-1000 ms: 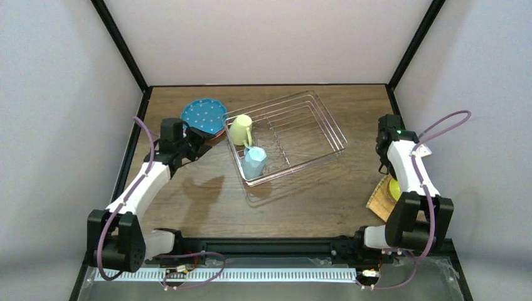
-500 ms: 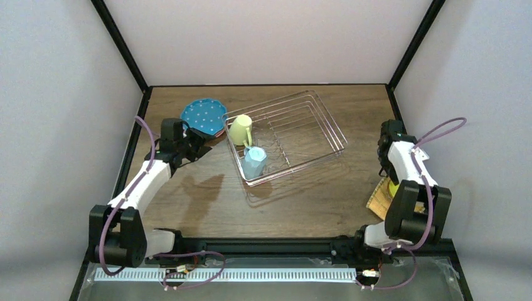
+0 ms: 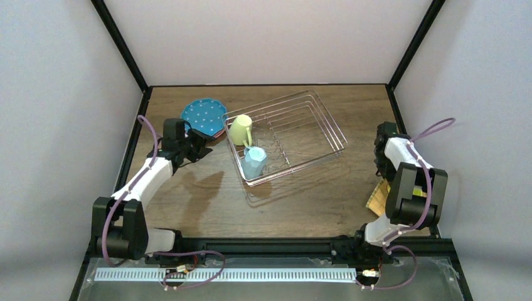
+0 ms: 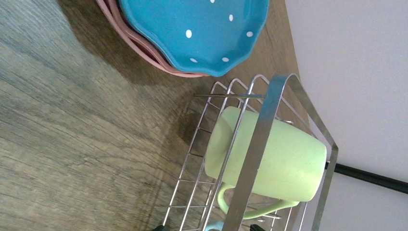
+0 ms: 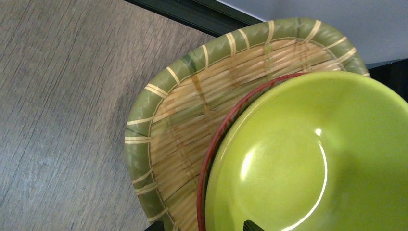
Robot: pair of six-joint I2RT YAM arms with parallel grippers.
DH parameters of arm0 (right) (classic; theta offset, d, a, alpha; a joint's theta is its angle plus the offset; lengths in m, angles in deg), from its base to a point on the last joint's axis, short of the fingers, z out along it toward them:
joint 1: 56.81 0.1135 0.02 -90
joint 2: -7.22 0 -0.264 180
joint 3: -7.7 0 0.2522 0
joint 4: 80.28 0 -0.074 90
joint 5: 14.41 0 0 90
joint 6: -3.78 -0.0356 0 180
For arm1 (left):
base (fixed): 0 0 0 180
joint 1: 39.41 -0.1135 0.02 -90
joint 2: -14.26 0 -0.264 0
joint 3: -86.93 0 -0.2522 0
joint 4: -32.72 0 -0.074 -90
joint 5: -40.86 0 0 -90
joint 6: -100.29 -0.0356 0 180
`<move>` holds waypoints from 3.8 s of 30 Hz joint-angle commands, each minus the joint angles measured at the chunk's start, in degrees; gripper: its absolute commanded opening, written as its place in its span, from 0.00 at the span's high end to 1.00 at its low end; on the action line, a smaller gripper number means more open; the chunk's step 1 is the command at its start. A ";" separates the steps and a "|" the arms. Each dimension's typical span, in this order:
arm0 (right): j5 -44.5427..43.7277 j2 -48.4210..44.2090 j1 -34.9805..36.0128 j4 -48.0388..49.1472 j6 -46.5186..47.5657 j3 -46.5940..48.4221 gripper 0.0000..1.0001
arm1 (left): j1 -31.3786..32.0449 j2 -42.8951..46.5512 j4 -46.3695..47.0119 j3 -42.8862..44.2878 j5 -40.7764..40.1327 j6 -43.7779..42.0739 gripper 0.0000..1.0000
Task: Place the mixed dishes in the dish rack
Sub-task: Grab the bowl at the corner of the board, then place the bowl at the center of the board.
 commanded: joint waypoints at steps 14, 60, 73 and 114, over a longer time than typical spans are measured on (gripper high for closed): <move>-0.01 1.62 -0.32 0.71 0.48 -1.24 0.91 | -0.36 -1.44 1.99 1.97 1.21 0.81 0.00; 3.26 -14.59 8.83 1.38 12.03 5.68 0.99 | -0.28 5.55 1.20 -0.84 1.74 3.19 0.00; 4.25 -9.08 26.35 0.45 21.13 11.85 0.99 | -0.28 5.44 -0.34 1.43 1.38 2.23 0.00; 11.28 -0.36 71.33 -4.97 17.27 8.77 0.99 | -0.24 -4.02 -1.93 10.63 4.02 -2.08 0.00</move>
